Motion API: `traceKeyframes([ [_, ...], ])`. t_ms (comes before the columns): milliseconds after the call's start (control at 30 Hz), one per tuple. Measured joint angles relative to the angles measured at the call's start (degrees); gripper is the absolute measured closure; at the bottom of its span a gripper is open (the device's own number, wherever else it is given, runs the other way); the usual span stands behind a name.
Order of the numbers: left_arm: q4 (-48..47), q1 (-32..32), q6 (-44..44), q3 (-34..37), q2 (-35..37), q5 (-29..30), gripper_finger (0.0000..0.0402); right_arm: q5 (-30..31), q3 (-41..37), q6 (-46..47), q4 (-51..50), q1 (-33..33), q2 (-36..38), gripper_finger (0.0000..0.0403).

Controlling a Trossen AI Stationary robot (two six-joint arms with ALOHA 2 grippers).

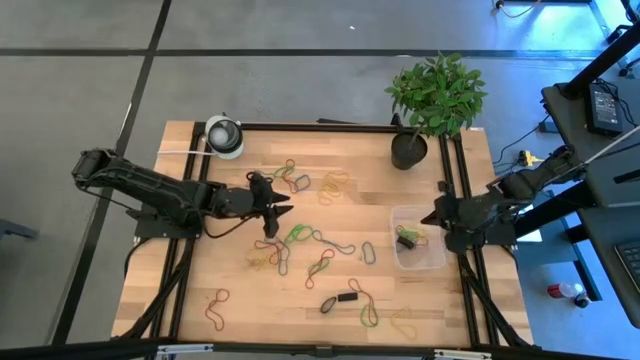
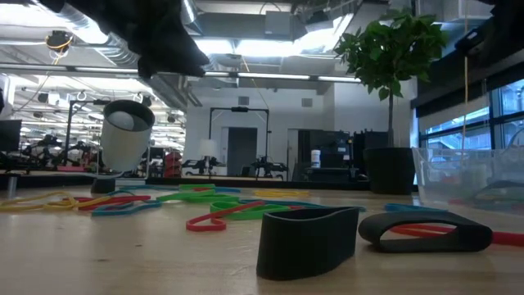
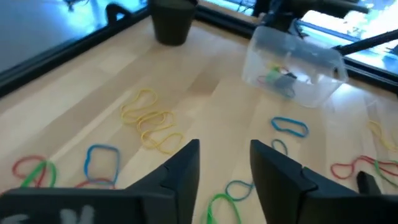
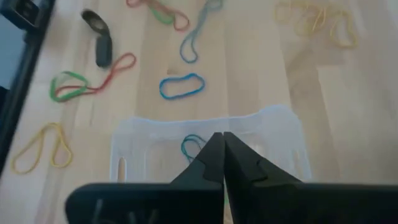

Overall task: Pick and place rubber bands into bin
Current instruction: Put the black rubber band into the transparent bin

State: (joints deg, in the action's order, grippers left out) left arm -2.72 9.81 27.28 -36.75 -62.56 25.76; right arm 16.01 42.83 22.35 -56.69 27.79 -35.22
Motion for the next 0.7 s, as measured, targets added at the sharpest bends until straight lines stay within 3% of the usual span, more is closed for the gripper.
traceKeyframes([
  [267, -9.3, -6.4, 8.2, 0.0, -0.8, -3.5, 0.0210, 2.4, 0.0, -2.6, -0.1, 0.0, 11.1, 0.0401],
  [533, -33.1, -18.1, 21.7, 0.0, -0.8, -13.7, 0.0206, 8.7, 0.0, 1.8, -0.9, 0.0, 18.0, 0.0400],
  [700, -40.2, -24.1, 24.6, 0.0, -1.4, -16.8, 0.0206, 11.4, 0.0, 6.3, -1.0, 0.0, 18.0, 0.0400],
])
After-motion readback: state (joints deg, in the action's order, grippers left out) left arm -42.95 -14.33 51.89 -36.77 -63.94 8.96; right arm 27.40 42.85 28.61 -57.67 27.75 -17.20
